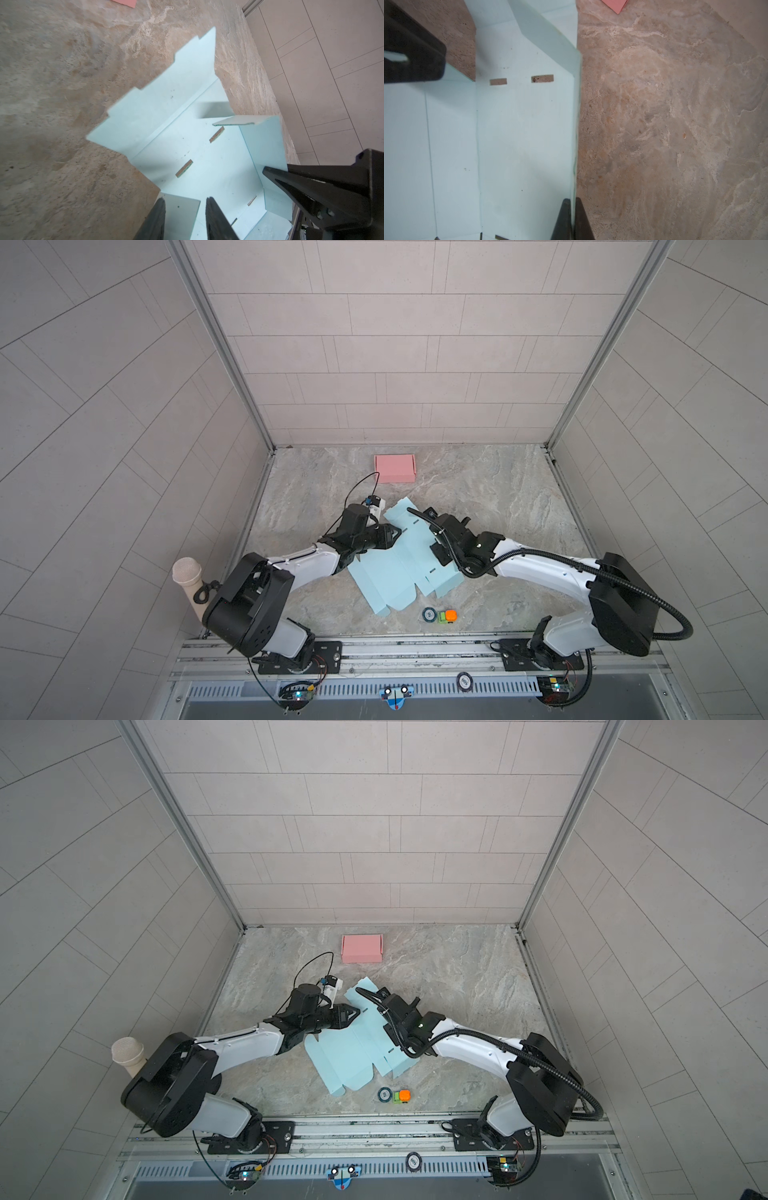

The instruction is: Fold the paper box

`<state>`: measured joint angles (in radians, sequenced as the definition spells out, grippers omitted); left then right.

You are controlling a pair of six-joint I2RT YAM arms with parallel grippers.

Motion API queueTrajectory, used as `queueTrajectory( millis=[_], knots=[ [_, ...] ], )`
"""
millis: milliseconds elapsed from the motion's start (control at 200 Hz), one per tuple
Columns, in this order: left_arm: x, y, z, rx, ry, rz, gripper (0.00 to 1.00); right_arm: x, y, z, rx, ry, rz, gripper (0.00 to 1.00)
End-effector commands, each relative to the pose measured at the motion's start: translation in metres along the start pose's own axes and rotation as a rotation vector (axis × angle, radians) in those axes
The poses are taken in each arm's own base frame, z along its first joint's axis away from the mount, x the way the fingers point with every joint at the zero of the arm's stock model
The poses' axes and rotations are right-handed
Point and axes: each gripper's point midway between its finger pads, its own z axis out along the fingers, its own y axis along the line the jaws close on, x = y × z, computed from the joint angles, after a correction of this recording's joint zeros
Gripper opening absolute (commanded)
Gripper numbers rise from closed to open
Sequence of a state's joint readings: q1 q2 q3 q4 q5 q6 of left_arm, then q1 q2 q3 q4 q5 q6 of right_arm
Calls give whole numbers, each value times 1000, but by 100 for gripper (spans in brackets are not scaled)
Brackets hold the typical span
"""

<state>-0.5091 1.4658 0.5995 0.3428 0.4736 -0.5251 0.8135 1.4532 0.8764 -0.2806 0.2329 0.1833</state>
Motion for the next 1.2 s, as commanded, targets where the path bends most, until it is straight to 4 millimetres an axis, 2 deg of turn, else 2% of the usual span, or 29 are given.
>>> queueTrajectory(
  millis=[0, 210, 295, 315, 466, 601, 721, 976, 1106, 1191],
  knots=[
    [14, -3, 4, 12, 26, 6, 36, -4, -1, 1, 23, -9, -12, 0],
    [23, 5, 10, 17, 39, -14, 36, -14, -9, -11, 91, -14, -54, 0],
    [17, -1, 6, 80, 6, -35, 39, -18, -10, -17, 138, -12, -94, 0],
    [9, 5, 2, 87, -23, -59, 40, -18, -10, -17, 153, -9, -105, 0],
    [-11, -1, -8, 178, -87, -81, 41, -17, -6, -15, 245, 27, -179, 0],
    [-18, 0, -16, 205, -116, -84, 43, -21, -10, -19, 370, 41, -252, 0],
    [-20, 0, -21, 244, -137, -114, 46, -21, -15, -21, 413, 41, -269, 0],
    [-42, 32, -38, 196, -261, -226, 45, -30, -13, -35, 458, -10, -386, 0],
    [-56, 51, -46, 145, -298, -254, 44, -32, -13, -35, 483, -14, -439, 0],
    [-59, 65, -44, 63, -282, -236, 44, -35, -10, -33, 502, -19, -467, 0]
  ],
)
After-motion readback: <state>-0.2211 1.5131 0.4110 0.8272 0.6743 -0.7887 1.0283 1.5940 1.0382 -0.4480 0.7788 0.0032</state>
